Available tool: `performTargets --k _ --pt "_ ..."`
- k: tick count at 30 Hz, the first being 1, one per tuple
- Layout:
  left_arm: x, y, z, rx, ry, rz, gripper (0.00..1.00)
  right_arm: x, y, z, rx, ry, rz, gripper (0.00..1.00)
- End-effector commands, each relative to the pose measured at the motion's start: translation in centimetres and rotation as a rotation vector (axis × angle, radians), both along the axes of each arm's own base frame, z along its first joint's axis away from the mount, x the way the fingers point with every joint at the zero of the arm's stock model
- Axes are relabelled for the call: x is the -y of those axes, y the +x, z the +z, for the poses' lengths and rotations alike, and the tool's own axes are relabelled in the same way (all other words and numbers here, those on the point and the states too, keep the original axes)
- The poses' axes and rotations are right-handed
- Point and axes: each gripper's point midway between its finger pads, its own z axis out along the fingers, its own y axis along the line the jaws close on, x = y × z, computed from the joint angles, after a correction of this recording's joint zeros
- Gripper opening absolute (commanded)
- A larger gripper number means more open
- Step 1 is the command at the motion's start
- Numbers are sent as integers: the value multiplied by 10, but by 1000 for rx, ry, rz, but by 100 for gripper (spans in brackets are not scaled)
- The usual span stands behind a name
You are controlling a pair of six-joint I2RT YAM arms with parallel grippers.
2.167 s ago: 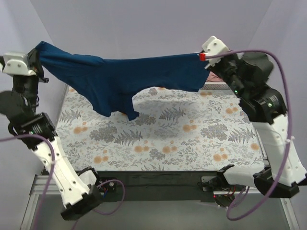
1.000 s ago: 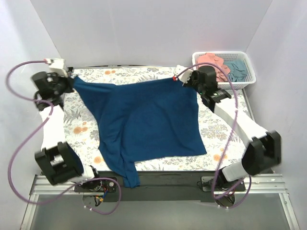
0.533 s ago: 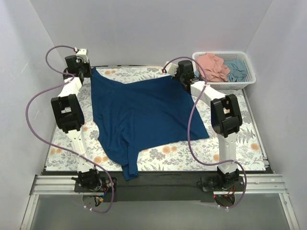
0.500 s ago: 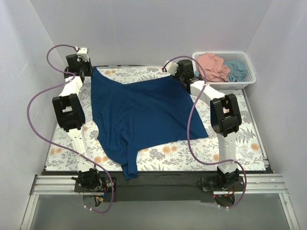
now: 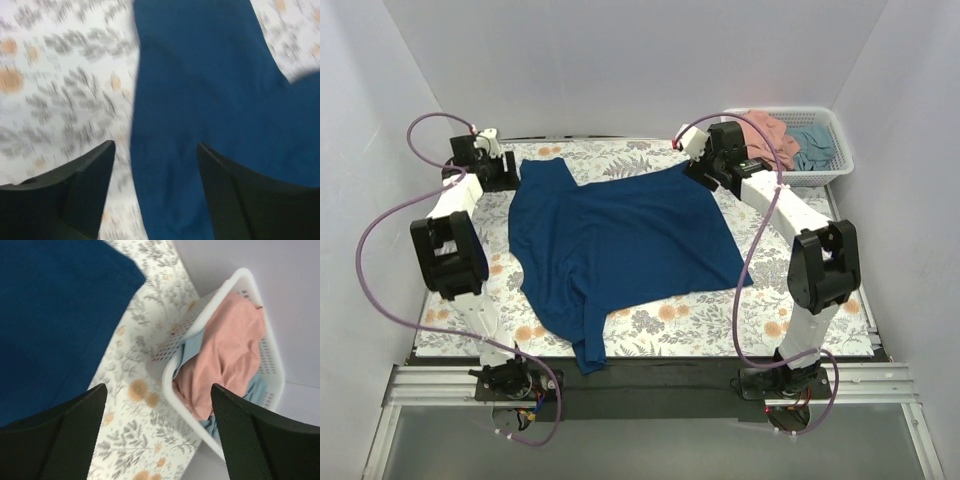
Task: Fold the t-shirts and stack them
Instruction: Flatten the tshirt out
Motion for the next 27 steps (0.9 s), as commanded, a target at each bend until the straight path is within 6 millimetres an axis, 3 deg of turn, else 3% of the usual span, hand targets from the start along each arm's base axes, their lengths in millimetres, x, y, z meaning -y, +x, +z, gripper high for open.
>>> performTargets --k 1,2,3,7,10,15,17,19,21,22,23,24,25,26,27 --pt "26 -57 44 4 -28 -100 62 -11 -57 -27 -241 74 88 87" --pt "32 -69 37 -27 -39 -129 59 -15 -67 -36 -292 89 116 86" --pt "45 -94 17 -112 -91 -162 58 -18 -77 -44 -340 100 138 83" --pt "60 -144 -8 -258 -159 -170 45 -14 -122 -80 -539 100 158 64" --pt "59 -166 -23 -317 -148 -137 42 -9 -141 -98 -612 93 154 53" --pt "44 -172 -48 -404 -99 -68 36 5 -166 -129 -708 63 125 47" --pt "37 -166 -54 -421 -73 -47 36 8 -169 -136 -730 57 113 45" --pt "27 -159 -74 -466 -43 -24 34 10 -173 -145 -757 51 102 44" --pt "9 -138 -77 -449 -1 13 31 12 -172 -151 -766 48 89 44" --pt "2 -134 -97 -491 7 19 30 13 -171 -155 -777 49 79 43" --pt "-9 -108 -87 -444 32 33 29 12 -170 -157 -784 53 73 43" --pt "-19 -102 -90 -456 49 51 27 10 -164 -155 -780 65 68 43" --pt "-23 -97 -114 -504 44 52 26 7 -160 -157 -784 77 54 43" --pt "-29 -81 -111 -485 52 55 25 3 -157 -156 -786 97 57 43" --pt "-39 -53 -94 -434 72 67 25 -2 -154 -154 -786 115 57 44"
